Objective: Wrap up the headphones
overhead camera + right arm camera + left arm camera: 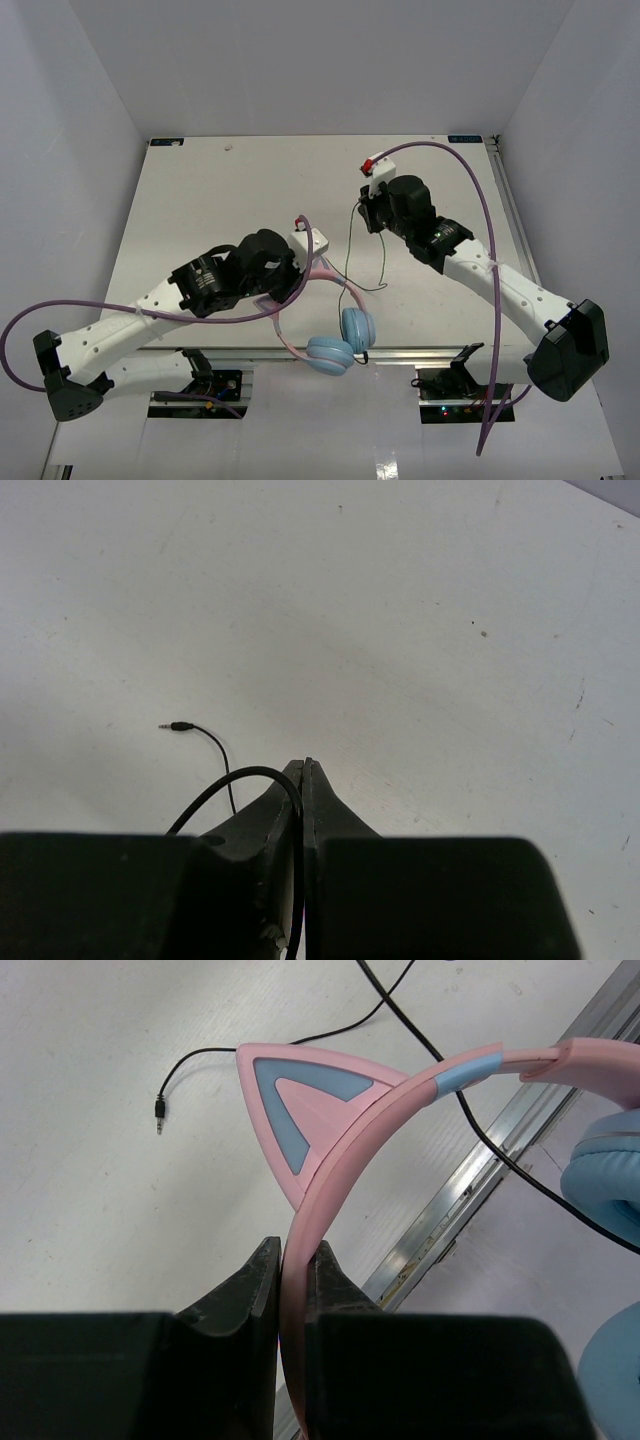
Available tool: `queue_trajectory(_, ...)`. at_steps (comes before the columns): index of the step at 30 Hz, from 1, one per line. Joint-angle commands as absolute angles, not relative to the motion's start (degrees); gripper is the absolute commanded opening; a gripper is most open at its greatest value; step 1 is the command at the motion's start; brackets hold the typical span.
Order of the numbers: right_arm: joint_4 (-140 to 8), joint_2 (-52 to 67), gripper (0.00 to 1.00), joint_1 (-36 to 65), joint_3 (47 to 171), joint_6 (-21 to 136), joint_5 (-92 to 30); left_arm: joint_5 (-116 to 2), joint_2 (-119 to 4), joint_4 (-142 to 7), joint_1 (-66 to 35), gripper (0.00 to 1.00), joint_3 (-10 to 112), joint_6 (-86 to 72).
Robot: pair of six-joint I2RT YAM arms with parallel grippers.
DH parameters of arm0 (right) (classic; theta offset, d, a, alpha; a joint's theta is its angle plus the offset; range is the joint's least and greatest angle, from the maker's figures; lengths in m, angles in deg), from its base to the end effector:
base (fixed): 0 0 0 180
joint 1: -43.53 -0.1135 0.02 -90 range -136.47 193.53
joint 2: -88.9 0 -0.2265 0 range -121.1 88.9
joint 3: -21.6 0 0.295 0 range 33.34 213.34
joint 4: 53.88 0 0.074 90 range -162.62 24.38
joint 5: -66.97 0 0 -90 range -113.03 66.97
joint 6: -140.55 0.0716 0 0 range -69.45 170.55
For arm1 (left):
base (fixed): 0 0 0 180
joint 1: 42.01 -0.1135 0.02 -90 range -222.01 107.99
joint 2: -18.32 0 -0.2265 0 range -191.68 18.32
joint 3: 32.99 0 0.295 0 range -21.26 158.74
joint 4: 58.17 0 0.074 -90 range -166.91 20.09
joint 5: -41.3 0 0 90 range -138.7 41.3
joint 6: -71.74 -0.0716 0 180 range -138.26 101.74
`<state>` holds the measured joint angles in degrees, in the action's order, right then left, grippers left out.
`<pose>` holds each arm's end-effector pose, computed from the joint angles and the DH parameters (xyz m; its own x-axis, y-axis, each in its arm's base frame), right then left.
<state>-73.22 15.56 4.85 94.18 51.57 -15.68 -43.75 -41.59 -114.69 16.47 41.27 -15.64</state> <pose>0.3072 0.2342 0.2767 -0.2776 -0.1996 -0.9397 -0.5212 0.8530 -0.0272 0.1621 -0.2525 0.2850 -0.3879 0.5454 -0.7430 0.7989 0.6009 0.0240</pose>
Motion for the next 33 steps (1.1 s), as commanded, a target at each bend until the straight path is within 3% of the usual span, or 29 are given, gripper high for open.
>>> queue_trajectory(1, -73.2, 17.8, 0.08, 5.2, 98.1, 50.8, -16.6, -39.3, -42.6, -112.2, 17.1, 0.00, 41.5, -14.2)
queue_trajectory(11, -76.1, 25.2, 0.08, 5.1, 97.4, 52.2, -22.0, -26.3, -49.1, -114.3, 17.1, 0.00, 43.3, -10.3)
queue_trajectory(33, -74.3, 30.7, 0.08, -1.7, 92.9, 56.6, -35.8, -12.4, -62.0, -118.6, 11.7, 0.00, 51.1, -0.3)
